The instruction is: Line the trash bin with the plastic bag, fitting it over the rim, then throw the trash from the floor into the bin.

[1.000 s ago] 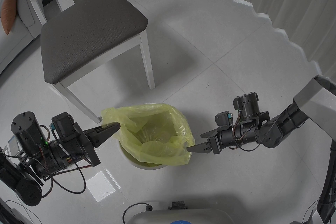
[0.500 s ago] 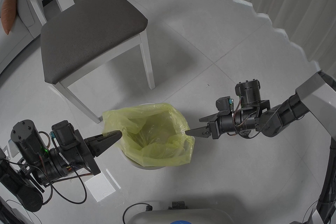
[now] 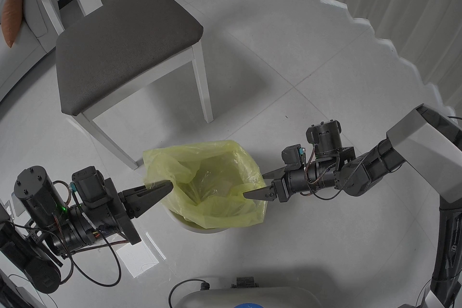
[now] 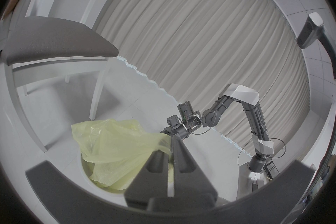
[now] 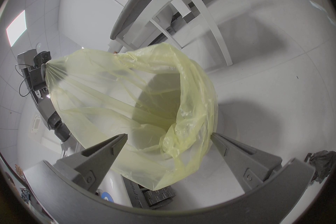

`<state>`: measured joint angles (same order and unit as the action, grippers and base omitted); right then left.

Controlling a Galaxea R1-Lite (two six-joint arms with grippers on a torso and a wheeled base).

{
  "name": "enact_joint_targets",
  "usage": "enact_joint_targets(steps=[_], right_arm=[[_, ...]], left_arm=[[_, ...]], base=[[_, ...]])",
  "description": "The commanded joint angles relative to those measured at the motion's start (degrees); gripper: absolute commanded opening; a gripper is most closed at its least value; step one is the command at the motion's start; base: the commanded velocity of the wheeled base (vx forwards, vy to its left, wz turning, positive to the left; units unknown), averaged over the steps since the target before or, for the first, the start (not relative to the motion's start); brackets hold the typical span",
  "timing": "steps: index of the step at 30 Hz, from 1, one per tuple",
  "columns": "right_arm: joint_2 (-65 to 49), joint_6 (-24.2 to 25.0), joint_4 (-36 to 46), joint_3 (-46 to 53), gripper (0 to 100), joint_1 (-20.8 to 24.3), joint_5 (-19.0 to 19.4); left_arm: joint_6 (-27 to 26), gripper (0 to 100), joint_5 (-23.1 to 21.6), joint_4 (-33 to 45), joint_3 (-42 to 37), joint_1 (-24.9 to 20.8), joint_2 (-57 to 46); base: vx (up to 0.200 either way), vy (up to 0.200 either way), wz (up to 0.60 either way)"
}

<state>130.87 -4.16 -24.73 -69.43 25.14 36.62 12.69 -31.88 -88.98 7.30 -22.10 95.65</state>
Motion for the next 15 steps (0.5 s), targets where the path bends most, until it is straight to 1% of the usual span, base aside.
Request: enact_joint_targets(steps=[1, 7, 11, 15], right_arm=[[0.27, -0.15, 1.09, 0.17, 100, 0.26, 0.03], [-0.88, -0.24, 1.44, 0.96, 100, -0.26, 0.03], [-3.42, -0.33, 1.36, 2.54, 100, -0.97, 0.03], [-3.78, -0.33, 1.36, 2.89, 100, -1.23, 0.03]], left_arm=[[0.41, 0, 0.06, -0.23, -0.10, -0.40, -0.02], [0.76, 0, 0.06, -0.23, -0.18, 0.22, 0.07], [0.76, 0, 0.15, -0.32, -1.15, 2.15, 0.94], [0.76, 0, 0.15, -0.85, -2.47, 2.33, 0.50]], base=[[0.000, 0.000, 0.00], [0.000, 0.000, 0.00], [0.000, 0.000, 0.00], [0.000, 0.000, 0.00]])
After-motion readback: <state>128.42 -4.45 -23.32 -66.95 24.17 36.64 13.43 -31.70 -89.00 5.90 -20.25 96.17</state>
